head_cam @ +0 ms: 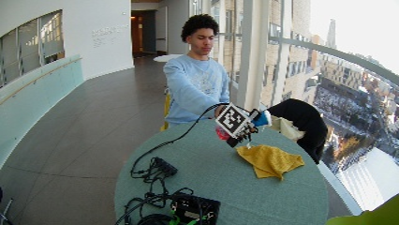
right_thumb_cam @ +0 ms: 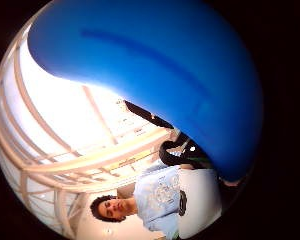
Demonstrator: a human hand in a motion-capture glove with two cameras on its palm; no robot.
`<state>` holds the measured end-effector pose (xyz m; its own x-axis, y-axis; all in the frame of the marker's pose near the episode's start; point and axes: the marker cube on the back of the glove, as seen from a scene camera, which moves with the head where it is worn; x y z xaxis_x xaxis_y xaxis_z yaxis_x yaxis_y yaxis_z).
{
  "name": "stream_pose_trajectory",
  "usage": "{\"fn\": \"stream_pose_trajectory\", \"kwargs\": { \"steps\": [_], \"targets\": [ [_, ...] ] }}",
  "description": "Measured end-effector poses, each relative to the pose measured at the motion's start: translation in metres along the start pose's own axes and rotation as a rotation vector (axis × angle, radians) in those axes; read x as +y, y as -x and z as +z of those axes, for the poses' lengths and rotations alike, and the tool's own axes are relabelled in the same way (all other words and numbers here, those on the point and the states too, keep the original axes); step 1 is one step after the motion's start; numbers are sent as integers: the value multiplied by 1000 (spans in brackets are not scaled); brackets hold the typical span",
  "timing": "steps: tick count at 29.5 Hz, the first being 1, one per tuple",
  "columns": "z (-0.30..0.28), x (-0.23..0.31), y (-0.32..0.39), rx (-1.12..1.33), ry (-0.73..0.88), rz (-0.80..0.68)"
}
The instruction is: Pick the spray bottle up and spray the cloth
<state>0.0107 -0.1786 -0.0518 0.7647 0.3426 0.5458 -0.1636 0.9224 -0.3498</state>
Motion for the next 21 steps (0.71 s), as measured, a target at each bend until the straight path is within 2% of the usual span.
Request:
{"fn": "stream_pose_trajectory", "kwargs": {
  "steps": [12, 21],
  "targets": [
    [58, 5, 98, -89, -192, -397],
    [133, -5, 142, -180, -263, -591]
  ]
}}
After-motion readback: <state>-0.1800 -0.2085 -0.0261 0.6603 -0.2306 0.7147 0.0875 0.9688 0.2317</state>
